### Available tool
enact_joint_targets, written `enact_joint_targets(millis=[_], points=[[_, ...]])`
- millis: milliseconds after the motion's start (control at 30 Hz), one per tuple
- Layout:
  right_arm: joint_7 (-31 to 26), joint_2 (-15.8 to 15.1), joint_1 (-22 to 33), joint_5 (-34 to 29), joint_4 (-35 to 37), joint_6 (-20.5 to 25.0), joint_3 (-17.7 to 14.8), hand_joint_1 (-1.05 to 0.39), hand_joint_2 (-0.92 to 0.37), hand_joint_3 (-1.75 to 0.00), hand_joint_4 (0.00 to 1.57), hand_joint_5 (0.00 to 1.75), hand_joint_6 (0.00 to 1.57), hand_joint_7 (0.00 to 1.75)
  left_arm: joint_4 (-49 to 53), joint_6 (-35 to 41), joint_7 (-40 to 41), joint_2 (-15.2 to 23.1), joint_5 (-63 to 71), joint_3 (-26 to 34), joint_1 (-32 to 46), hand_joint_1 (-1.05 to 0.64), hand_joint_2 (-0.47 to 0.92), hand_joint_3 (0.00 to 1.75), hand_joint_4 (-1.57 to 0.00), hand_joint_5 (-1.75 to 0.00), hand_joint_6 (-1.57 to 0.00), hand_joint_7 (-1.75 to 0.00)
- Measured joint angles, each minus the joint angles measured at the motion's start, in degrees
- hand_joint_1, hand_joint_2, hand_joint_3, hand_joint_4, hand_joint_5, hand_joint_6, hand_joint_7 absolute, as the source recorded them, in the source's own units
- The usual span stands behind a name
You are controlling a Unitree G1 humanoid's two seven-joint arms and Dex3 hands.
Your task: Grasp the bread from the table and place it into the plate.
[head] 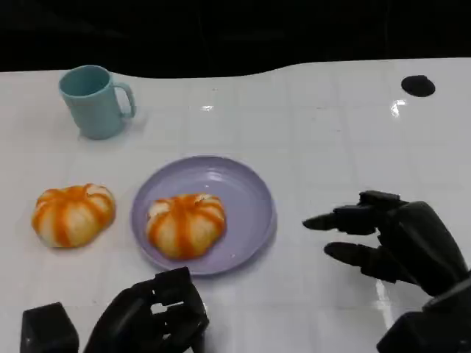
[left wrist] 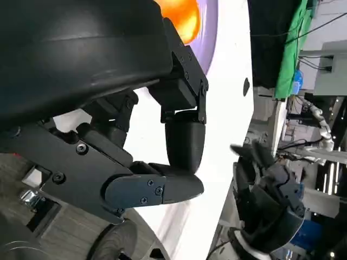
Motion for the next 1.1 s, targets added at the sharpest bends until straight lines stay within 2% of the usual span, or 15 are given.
enact_joint_targets(millis=[133, 333, 500, 600, 767, 1000, 1100], points=[[-0.3, -0.6, 1.5, -0.1, -1.6, 0.1, -0.7, -0.14, -0.54, -0.92, 0.88, 1.56, 0.87, 0.94, 0.0, 0.0, 0.0, -0.1, 0.0, 0.0, 0.0, -0.56, 0.67, 0.66, -0.79, -1.75, -0.77, -1.41], [1.2, -1.9, 5.3, 0.0, -5.6, 1.3, -2.3, -0.20, -0.47, -1.07, 0.87, 1.69, 0.79, 1.15, 0.0, 0.0, 0.0, -0.2, 0.0, -0.1, -0.1, -0.58, 0.67, 0.66, -0.79, -1.75, -0.76, -1.41], [2.7, -1.9, 9.1, -0.2, -10.7, 5.1, -2.8, -0.25, -0.44, -1.17, 0.86, 1.74, 0.69, 1.35, 0.0, 0.0, 0.0, -0.4, 0.1, -0.2, -0.1, -0.57, 0.67, 0.65, -0.78, -1.75, -0.76, -1.41], [2.8, -1.9, 11.0, -0.8, -13.2, 7.2, -2.9, -0.25, -0.45, -1.16, 0.86, 1.75, 0.64, 1.44, -0.1, 0.1, 0.2, -0.4, 0.1, -0.2, -0.1, -0.57, 0.67, 0.65, -0.78, -1.75, -0.76, -1.41], [2.1, -1.4, 12.9, -2.3, -14.1, 8.9, -2.7, -0.24, -0.49, -1.08, 0.85, 1.75, 0.62, 1.45, -0.1, 0.4, 0.2, -0.4, 0.1, -0.2, -0.1, -0.56, 0.67, 0.66, -0.78, -1.75, -0.76, -1.42], [-4.7, -0.9, 12.8, -6.0, -9.6, 7.0, -1.9, -0.25, -0.52, -1.03, 0.85, 1.75, 0.65, 1.43, -0.1, 0.4, 0.2, -0.1, 0.0, 0.1, -0.3, -0.56, 0.66, 0.66, -0.78, -1.75, -0.76, -1.42], [-7.3, -0.9, 12.0, -7.3, -7.1, 5.3, -1.7, -0.26, -0.56, -0.99, 0.84, 1.75, 0.64, 1.48, 0.0, 0.4, 0.2, -0.1, 0.0, 0.1, -0.5, -0.57, 0.66, 0.65, -0.79, -1.75, -0.76, -1.41]])
